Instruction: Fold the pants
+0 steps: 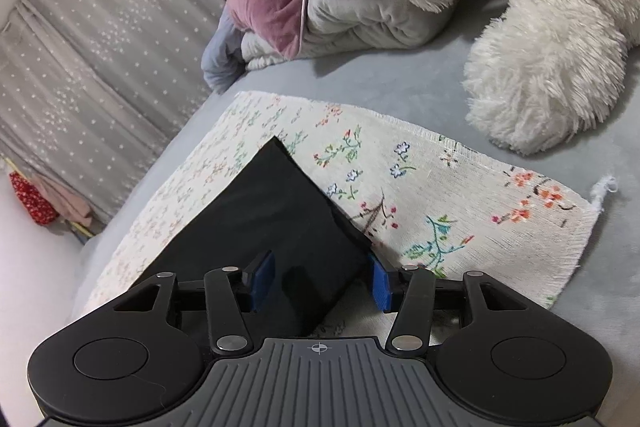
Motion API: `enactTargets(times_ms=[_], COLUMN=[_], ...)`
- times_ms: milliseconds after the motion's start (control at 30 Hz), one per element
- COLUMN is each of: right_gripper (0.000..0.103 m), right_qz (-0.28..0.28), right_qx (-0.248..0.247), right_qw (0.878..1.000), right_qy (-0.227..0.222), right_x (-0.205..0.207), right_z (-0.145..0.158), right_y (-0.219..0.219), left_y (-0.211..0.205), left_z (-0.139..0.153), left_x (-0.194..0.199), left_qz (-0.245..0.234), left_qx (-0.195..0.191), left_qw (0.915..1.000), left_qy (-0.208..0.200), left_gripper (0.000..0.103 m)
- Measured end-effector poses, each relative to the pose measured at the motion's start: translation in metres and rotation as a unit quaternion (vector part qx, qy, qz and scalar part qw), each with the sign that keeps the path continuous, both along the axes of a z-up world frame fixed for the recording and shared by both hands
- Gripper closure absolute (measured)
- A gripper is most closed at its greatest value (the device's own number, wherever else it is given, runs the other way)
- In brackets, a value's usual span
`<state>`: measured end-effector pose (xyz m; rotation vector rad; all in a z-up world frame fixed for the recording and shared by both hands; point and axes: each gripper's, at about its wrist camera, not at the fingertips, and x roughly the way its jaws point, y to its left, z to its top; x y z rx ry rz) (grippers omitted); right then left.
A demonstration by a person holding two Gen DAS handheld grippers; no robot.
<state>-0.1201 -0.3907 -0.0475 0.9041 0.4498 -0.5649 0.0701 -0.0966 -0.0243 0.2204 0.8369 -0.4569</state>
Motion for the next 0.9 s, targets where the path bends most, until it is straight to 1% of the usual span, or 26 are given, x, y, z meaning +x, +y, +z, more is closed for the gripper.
enactTargets(times_ms=[67,133,200,267,333,367,400,433,467,500,533,567,633,667,700,733,767,833,867,900], right_gripper=[0.088,0.096,0.097,0.098,0.098,0.098,0.098,0.098,0.098,0.098,0.098,0.098,0.098,0.098,0.098,0.098,0.097,0.094,0.092,0.09], right_qz=[-0.009,-0.021,-0.029,-0.032,-0.02,-0.006,0.017,0.051,0.104,0.167,0.23,0.3,0.399,0.433,0.451,0.467,0.476,0.476,0.478,0.478], right_qx=[-0.005,0.011,-0.01,-0.057,-0.132,-0.182,-0.24,-0.302,-0.366,-0.423,-0.471,-0.512,-0.556,-0.574,-0.582,-0.582,-0.582,-0.587,-0.583,-0.574], right_qw=[1.0,1.0,0.999,0.998,0.991,0.983,0.971,0.952,0.924,0.89,0.851,0.805,0.728,0.693,0.674,0.662,0.655,0.651,0.653,0.662], right_qy=[0.012,0.003,0.008,0.002,-0.004,-0.007,-0.012,-0.02,-0.029,-0.035,-0.03,-0.013,0.027,0.046,0.058,0.066,0.07,0.071,0.071,0.068], right_x=[0.005,0.007,0.012,0.019,0.03,0.037,0.045,0.055,0.065,0.075,0.084,0.094,0.102,0.103,0.102,0.102,0.101,0.099,0.098,0.098], right_z=[-0.001,-0.001,0.006,0.021,0.041,0.053,0.065,0.075,0.082,0.083,0.079,0.067,0.038,0.021,0.011,0.005,0.002,0.002,0.005,0.009], right_y=[0.001,0.001,0.008,0.021,0.044,0.06,0.082,0.108,0.141,0.177,0.213,0.253,0.308,0.33,0.343,0.352,0.357,0.36,0.359,0.355], left_y=[0.002,0.004,0.008,0.016,0.027,0.035,0.044,0.052,0.059,0.064,0.07,0.077,0.088,0.093,0.098,0.101,0.103,0.105,0.105,0.105], left_z=[0.001,0.002,0.004,0.007,0.011,0.013,0.014,0.015,0.015,0.015,0.014,0.013,0.011,0.011,0.012,0.013,0.013,0.01,0.01,0.01], left_x=[0.002,0.004,0.008,0.014,0.022,0.027,0.032,0.036,0.04,0.042,0.045,0.047,0.048,0.049,0.049,0.048,0.048,0.046,0.046,0.046], left_qz=[0.005,0.01,0.018,0.029,0.048,0.062,0.077,0.091,0.104,0.113,0.121,0.13,0.142,0.146,0.149,0.149,0.147,0.146,0.145,0.143], left_qx=[-0.008,-0.019,-0.035,-0.059,-0.094,-0.116,-0.135,-0.152,-0.166,-0.174,-0.182,-0.191,-0.206,-0.213,-0.218,-0.22,-0.221,-0.22,-0.221,-0.221], left_qw=[0.9999,0.9997,0.999,0.9971,0.9927,0.9889,0.9845,0.9801,0.976,0.9732,0.9701,0.9667,0.9605,0.9577,0.9561,0.9557,0.9558,0.9556,0.9554,0.9555], left_qy=[0.005,0.011,0.022,0.037,0.057,0.069,0.08,0.088,0.095,0.1,0.105,0.112,0.122,0.126,0.127,0.127,0.127,0.13,0.132,0.133], left_gripper=[0.017,0.017,0.017,0.017,0.017,0.017,0.017,0.017,0.017,0.017,0.017,0.017,0.018,0.018,0.018,0.018,0.018,0.018,0.018,0.018])
